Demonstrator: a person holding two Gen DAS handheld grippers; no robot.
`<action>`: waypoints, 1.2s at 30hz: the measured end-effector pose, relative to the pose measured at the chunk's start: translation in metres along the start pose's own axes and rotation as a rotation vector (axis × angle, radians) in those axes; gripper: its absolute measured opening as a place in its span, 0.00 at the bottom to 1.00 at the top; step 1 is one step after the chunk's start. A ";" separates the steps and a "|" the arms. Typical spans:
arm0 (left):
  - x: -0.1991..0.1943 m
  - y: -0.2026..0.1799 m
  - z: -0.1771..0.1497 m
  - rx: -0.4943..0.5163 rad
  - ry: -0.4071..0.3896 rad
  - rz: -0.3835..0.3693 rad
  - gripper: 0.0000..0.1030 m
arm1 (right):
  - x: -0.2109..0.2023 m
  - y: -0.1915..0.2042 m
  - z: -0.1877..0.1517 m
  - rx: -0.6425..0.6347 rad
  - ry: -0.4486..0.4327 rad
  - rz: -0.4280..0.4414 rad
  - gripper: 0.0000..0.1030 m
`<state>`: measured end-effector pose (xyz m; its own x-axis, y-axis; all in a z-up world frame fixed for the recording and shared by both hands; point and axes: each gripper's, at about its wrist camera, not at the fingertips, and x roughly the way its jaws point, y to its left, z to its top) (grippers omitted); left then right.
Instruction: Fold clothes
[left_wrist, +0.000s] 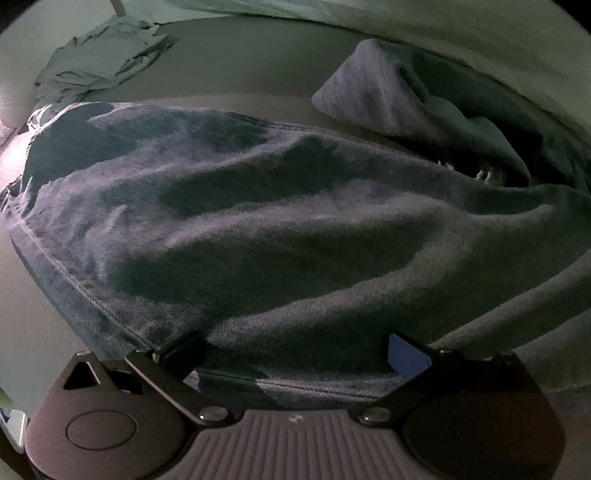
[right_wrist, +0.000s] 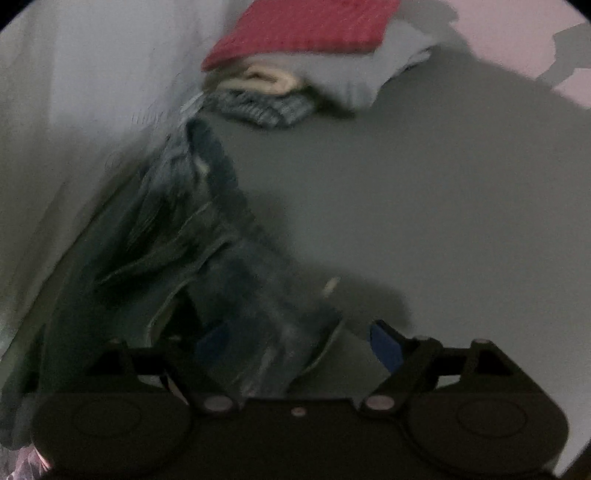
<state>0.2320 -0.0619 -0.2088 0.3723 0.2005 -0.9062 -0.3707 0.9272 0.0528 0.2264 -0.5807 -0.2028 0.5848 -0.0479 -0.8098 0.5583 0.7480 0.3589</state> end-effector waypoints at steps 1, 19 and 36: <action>-0.002 0.000 -0.002 -0.002 -0.008 0.002 1.00 | 0.003 0.007 -0.004 -0.028 -0.027 -0.001 0.71; -0.023 0.005 0.017 0.034 0.022 -0.165 1.00 | -0.026 0.007 -0.045 -0.270 -0.162 -0.370 0.51; 0.033 -0.027 0.149 0.018 -0.001 -0.246 0.66 | -0.045 0.083 -0.105 -0.350 -0.109 -0.302 0.85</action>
<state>0.3807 -0.0330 -0.1780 0.4503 -0.0313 -0.8923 -0.2541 0.9536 -0.1617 0.1847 -0.4474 -0.1857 0.4956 -0.3527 -0.7937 0.4921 0.8670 -0.0781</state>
